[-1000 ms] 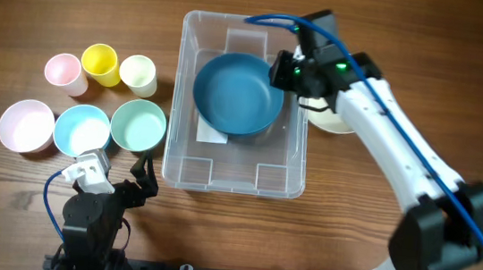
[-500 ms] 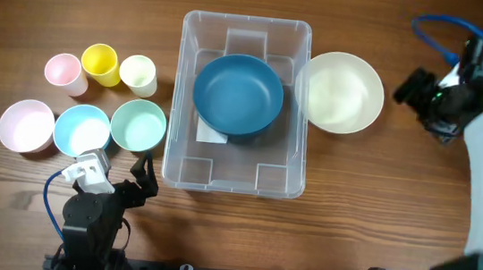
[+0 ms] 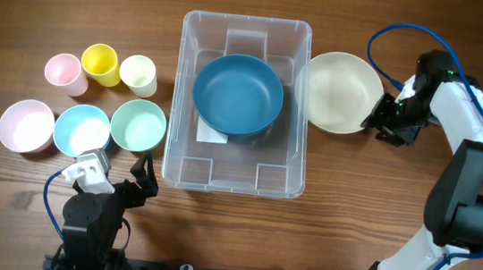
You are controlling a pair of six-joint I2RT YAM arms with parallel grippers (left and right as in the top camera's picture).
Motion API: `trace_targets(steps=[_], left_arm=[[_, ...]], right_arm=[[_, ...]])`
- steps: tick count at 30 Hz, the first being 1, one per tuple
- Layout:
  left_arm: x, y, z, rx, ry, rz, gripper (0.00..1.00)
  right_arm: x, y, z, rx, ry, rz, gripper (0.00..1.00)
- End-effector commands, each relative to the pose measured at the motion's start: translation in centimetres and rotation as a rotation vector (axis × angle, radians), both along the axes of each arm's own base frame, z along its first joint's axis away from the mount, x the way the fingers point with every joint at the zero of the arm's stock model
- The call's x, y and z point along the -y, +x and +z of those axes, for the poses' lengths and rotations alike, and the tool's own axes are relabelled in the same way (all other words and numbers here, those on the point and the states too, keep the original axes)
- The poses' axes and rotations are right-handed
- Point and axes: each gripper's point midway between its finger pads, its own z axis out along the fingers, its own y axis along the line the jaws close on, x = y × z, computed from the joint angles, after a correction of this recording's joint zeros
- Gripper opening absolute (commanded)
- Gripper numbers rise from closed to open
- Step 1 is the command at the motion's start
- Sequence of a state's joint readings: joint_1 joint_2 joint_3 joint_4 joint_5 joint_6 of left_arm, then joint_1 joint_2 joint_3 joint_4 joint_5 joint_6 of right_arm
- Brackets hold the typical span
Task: Pack container
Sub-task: 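Grip the cream bowl rim with the right gripper and lift it, then place the cream bowl onto the blue bowls in the bin, then withdraw right arm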
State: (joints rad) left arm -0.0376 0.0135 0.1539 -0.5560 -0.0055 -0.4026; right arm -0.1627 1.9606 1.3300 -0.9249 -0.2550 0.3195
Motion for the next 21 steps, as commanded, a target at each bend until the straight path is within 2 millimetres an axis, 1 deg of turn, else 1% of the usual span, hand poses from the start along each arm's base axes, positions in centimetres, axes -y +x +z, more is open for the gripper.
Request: trace_targets(steps=[1,2,4,5,6,9,10,11,12,14,15,16,17,19,20,21], left_arm=[[0.2,0.0,0.0,0.007,-0.002,-0.013,1.00],[0.2,0.0,0.0,0.007,-0.002,-0.013,1.00],[0.2,0.0,0.0,0.007,-0.002,-0.013,1.00],[0.2,0.0,0.0,0.007,-0.002,-0.013,1.00],[0.2,0.0,0.0,0.007,-0.002,-0.013,1.00],[0.2,0.0,0.0,0.007,-0.002,-0.013,1.00],[0.2,0.0,0.0,0.007,-0.002,-0.013,1.00],[0.2,0.0,0.0,0.007,-0.002,-0.013,1.00],[0.3,0.0,0.0,0.007,-0.002,-0.013,1.00],[0.2,0.0,0.0,0.007,-0.002,-0.013,1.00],[0.2,0.0,0.0,0.007,-0.002,-0.013,1.00],[0.2,0.0,0.0,0.007,-0.002,-0.013,1.00],[0.2,0.0,0.0,0.007,-0.002,-0.013,1.00],[0.2,0.0,0.0,0.007,-0.002,-0.013,1.00],[0.2,0.0,0.0,0.007,-0.002,-0.013,1.00],[0.2,0.0,0.0,0.007,-0.002,-0.013,1.00]], right_arm=[[-0.7,0.4,-0.1,0.015,0.038,0.004,0.38],[-0.7,0.4,-0.1,0.016,0.040,0.003,0.34],[-0.7,0.4,-0.1,0.010,0.040,-0.018,0.18],[-0.7,0.4,-0.1,0.008,0.038,-0.021,0.08],[-0.6,0.3,-0.1,0.004,0.037,-0.027,0.04],[0.3,-0.3,0.1,-0.035,-0.010,-0.106,0.04],[0.6,-0.5,0.4,-0.035,-0.023,-0.118,0.04],[1.3,-0.6,1.5,-0.021,-0.050,-0.140,0.04],[1.6,-0.4,3.2,0.023,-0.071,-0.150,0.04],[1.8,0.3,7.8,0.145,-0.084,-0.184,0.04],[1.6,0.4,10.3,0.212,-0.081,-0.205,0.04],[1.2,0.4,13.8,0.311,-0.074,-0.216,0.04],[0.6,0.3,16.8,0.399,-0.068,-0.210,0.04],[-1.7,-0.9,23.0,0.585,-0.036,-0.153,0.04],[-3.0,-1.7,24.8,0.642,-0.016,-0.118,0.04],[-4.2,-2.4,25.9,0.672,0.006,-0.086,0.04]])
